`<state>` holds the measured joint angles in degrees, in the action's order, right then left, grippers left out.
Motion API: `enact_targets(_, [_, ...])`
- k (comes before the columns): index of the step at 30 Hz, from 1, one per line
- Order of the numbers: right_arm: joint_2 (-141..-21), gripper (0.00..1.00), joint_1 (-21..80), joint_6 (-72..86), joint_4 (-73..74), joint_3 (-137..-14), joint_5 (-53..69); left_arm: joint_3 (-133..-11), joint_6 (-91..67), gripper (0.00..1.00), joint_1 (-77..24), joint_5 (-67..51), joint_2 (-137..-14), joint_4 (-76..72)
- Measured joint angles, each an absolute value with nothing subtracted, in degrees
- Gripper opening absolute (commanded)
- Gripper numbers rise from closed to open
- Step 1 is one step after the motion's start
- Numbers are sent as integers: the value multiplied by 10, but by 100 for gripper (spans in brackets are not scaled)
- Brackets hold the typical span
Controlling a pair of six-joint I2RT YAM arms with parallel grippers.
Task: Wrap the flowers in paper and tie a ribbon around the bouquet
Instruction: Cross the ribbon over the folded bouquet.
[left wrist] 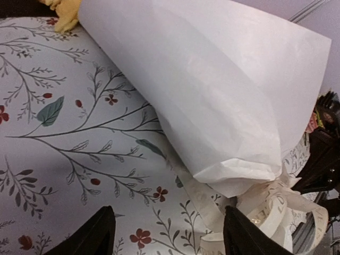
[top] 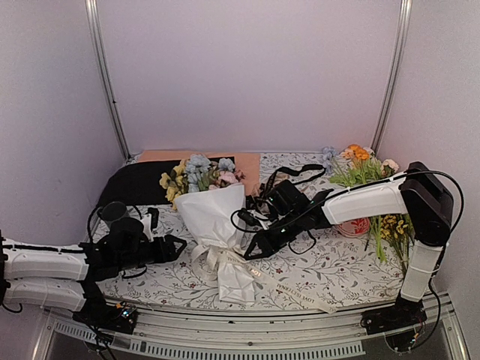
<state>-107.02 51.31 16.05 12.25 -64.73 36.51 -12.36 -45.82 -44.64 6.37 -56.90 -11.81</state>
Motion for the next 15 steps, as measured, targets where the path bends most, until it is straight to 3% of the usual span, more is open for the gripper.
enact_targets(3, [-1070,0,513,161,123,-647,365,-135,-453,50,-462,94,-536,-45])
enact_targets(5, [-1070,0,513,161,124,-647,365,-150,-437,47,-499,113,-522,-16])
enact_targets(11, [-1070,1,513,160,125,-647,363,-218,-353,69,-641,117,-533,-27])
enact_targets(15, [-1071,1,513,161,125,-647,358,-248,-326,73,-662,114,-599,-22])
